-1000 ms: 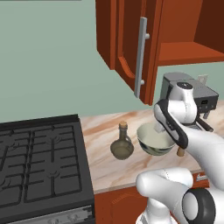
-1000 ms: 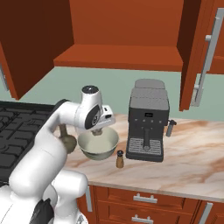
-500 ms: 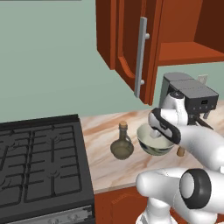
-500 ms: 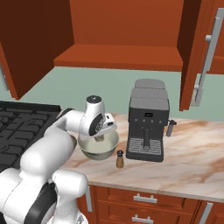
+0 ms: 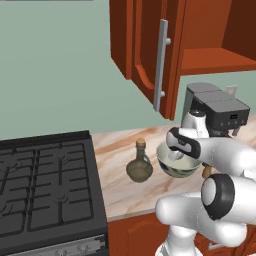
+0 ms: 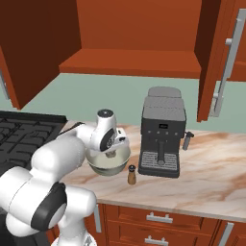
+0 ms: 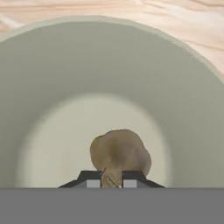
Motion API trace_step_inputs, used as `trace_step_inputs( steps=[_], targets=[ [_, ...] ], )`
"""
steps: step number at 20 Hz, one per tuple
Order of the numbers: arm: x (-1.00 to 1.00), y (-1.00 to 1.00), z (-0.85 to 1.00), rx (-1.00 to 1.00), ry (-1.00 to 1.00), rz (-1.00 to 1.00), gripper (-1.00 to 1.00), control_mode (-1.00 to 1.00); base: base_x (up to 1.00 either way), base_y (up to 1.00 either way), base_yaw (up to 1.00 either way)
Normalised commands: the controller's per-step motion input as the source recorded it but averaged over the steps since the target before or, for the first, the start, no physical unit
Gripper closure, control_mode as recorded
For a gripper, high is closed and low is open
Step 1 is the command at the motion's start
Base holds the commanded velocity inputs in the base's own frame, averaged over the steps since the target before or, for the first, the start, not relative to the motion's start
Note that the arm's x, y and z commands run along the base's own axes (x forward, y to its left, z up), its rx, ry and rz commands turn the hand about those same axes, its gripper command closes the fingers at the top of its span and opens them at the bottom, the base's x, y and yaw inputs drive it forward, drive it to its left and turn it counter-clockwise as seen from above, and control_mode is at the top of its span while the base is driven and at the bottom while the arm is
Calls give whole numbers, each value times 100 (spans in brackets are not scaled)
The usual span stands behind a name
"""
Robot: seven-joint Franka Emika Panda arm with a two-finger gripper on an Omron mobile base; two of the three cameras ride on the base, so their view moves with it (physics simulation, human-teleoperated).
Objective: Retrieve the bottle and the shaker from the cabinet and place them next to the mixing bowl on the counter. Then add garlic from the fridge to the mixing bowl.
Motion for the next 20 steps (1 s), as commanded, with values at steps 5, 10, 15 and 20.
trace_step_inputs(
  steps=[5,10,15,20],
  targets=[
    [0,0,-28,0,0,0,100,-100,0,0,0],
    [0,0,-8,0,0,0,100,-100,0,0,0],
    [0,0,0,0,0,0,-100,-100,0,0,0],
    [0,0,0,0,0,0,-100,-100,0,0,0]
  ],
)
